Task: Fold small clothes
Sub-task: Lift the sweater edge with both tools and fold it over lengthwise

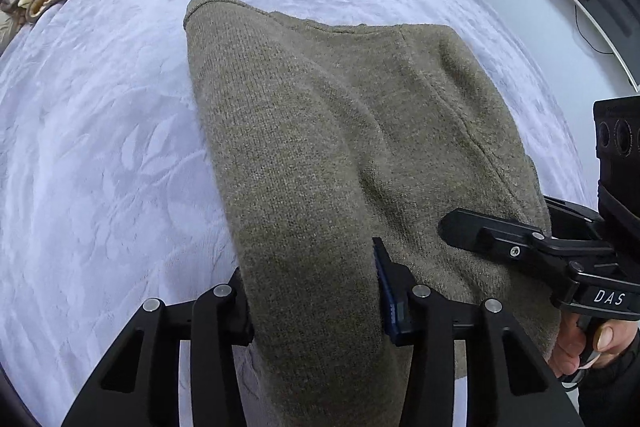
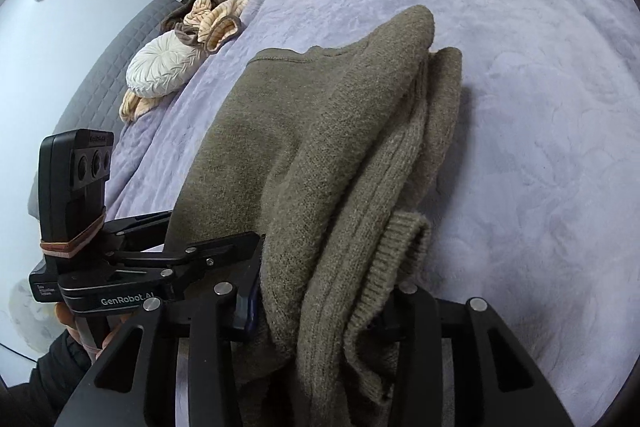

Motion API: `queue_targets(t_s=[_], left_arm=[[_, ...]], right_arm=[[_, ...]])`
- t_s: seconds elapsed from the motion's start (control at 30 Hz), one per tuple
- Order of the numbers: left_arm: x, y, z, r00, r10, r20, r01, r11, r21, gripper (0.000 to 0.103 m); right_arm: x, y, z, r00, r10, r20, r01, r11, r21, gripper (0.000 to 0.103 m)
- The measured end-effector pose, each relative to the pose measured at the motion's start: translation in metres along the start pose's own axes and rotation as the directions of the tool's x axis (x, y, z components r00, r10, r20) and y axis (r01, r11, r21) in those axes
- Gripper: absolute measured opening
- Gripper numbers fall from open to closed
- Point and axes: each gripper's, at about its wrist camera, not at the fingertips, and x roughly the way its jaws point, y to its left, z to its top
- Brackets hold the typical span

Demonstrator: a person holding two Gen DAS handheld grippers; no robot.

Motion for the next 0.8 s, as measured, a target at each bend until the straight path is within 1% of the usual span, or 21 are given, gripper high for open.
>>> queue_targets(t_s=[0.23, 0.43, 0.8], left_arm=[[-0.021, 0.001, -0.021, 1.0, 0.004, 0.008, -0.004, 1.0, 0.012, 0.046], [-0.039, -0.004, -0.044, 1.0, 0.006, 0.024, -0.006, 1.0, 0.009, 0.046], [-0.071, -0.008, -0.104, 0.999, 0.021, 0.04, -0.021, 1.0, -0.014, 0.046]], right_arm=[[-0.01, 0.021, -0.005, 0.999, -0.032, 0.002, 0.032, 0.999, -0.032, 0.043], [-0.019, 0.038, -0.017, 0.999, -0.035, 0.004, 0.035, 0.998, -0.05, 0.043], [-0.034, 0.079, -0.056, 0.999, -0.04, 0.011, 0.041, 0.991, -0.124, 0.043]])
